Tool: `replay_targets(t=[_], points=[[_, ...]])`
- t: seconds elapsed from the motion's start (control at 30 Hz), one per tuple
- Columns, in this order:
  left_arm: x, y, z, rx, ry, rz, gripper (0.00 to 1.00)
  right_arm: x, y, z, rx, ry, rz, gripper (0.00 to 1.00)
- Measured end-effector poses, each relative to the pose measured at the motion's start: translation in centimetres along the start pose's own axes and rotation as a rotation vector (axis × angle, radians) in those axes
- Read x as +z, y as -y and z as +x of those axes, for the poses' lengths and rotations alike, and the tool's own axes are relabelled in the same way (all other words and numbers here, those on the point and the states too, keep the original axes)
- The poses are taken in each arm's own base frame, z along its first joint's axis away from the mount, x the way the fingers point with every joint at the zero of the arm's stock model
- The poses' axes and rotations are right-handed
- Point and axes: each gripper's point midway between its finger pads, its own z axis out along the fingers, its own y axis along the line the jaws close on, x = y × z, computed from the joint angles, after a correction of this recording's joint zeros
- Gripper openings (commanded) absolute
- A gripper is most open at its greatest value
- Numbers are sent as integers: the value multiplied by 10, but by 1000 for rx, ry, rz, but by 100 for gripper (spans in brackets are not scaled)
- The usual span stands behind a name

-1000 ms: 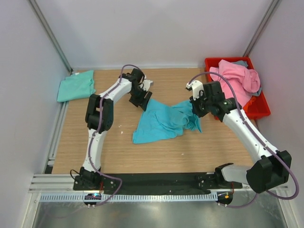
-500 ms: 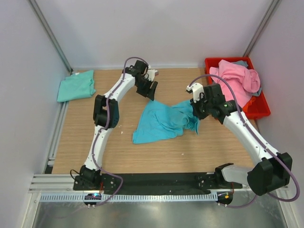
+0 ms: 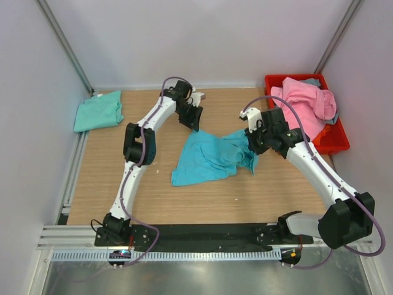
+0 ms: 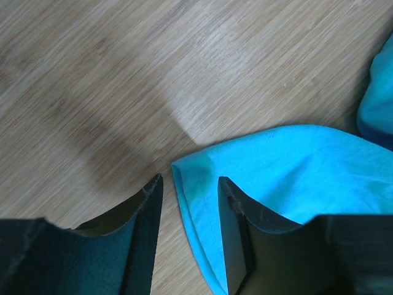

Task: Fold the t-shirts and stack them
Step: Flatten the tshirt out

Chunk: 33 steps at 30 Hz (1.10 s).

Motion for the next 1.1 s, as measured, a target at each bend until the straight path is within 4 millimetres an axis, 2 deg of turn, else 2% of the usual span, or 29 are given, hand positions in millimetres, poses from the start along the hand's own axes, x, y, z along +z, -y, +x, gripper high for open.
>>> replay_targets(t=[0.03, 0.13, 0.2, 0.27, 0.47, 0.57, 0.67, 0.7, 0.8, 0.83, 0.9, 0.97, 1.03, 1.1], points=[[0, 0, 0, -1, -1, 2, 41, 0, 0, 0, 1, -2, -1, 1], [2, 2, 2, -4, -4, 13, 29, 1, 0, 0, 3, 0, 2, 1], [4, 2, 2, -5, -5, 23, 17, 1, 1, -1, 2, 4, 3, 1], [6, 4, 3, -7, -7, 35, 0, 1, 1, -2, 2, 6, 4, 1], [6, 4, 3, 2, -9, 47, 0, 1, 5, -1, 0, 2, 29, 1], [-9, 5, 7, -12, -9, 47, 0, 0, 14, 0, -5, -7, 77, 1], [-54, 11, 3, -28, 30, 36, 0, -6, 27, -4, -14, -7, 146, 1], [-81, 15, -6, -21, 74, 28, 0, -9, 31, -9, -16, 0, 168, 1], [-179, 35, -35, 34, 262, -1, 0, -19, 42, -26, -17, 39, 221, 1], [-221, 47, -44, 68, 349, -16, 0, -22, 46, -31, -15, 52, 235, 1], [-298, 76, -45, 140, 496, -50, 0, -24, 50, -37, -13, 67, 252, 2], [-351, 108, -33, 216, 594, -69, 0, -23, 52, -40, -10, 67, 263, 1], [-384, 137, -10, 287, 650, -78, 0, -21, 55, -39, -5, 58, 273, 1], [-391, 150, 7, 321, 656, -75, 0, -19, 56, -38, -1, 49, 281, 1]])
